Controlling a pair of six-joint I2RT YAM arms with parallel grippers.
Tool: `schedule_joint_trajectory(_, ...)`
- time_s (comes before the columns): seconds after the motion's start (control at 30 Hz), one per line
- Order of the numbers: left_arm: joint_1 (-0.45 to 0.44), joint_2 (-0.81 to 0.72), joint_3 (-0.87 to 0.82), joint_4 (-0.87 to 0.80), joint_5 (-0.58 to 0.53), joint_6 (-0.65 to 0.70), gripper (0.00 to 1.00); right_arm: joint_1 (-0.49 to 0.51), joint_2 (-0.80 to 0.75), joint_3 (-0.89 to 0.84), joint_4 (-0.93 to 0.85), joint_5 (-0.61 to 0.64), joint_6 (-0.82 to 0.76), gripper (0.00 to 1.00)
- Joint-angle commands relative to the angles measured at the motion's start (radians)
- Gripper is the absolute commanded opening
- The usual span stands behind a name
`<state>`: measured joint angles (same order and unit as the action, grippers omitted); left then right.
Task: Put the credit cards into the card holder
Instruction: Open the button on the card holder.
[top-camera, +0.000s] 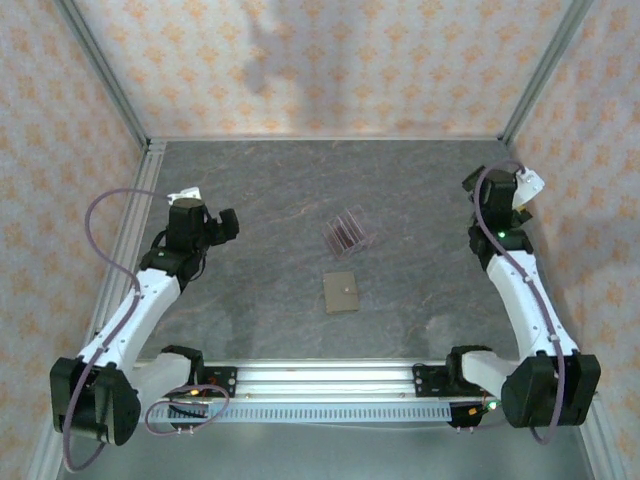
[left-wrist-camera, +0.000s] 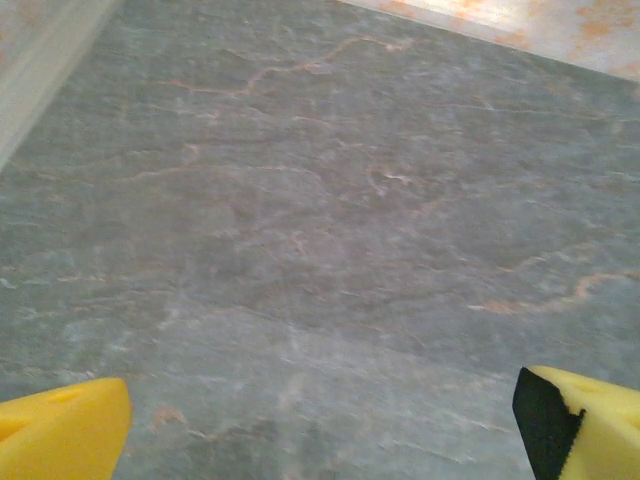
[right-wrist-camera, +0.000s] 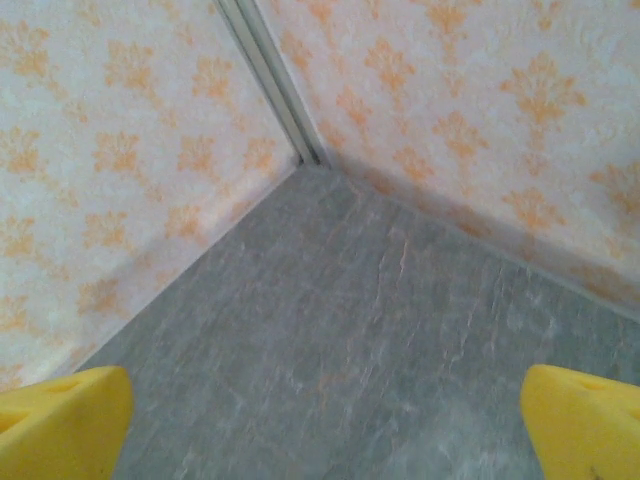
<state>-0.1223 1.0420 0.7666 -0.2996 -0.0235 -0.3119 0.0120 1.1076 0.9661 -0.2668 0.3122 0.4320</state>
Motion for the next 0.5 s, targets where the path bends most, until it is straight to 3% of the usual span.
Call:
schedule_joint_trajectory(0.0, -0.032, -0.054, 0.052, -0.174, 0.074, -0.072, 1.0, 0.009, -0.019, 0.061, -0.277, -0.127, 0.056, 0.99)
schedule_joint_trajectory(0.2, -0.079, -0.141, 0.038, -0.241, 0.139, -0.208, 0.99, 0.119, -0.043, 0.092, -0.438, -0.119, 0.04, 1.0)
schedule_joint_trajectory(0.33, -0.118, -0.129, 0.026, -0.309, 0.208, -0.305, 0.91, 0.171, -0.053, 0.092, -0.522, -0.201, 0.073, 0.94)
schedule_joint_trajectory(0.47, -0.225, -0.118, 0.001, -0.349, 0.224, -0.409, 0.85, 0.257, -0.089, 0.075, -0.609, -0.25, 0.081, 0.91)
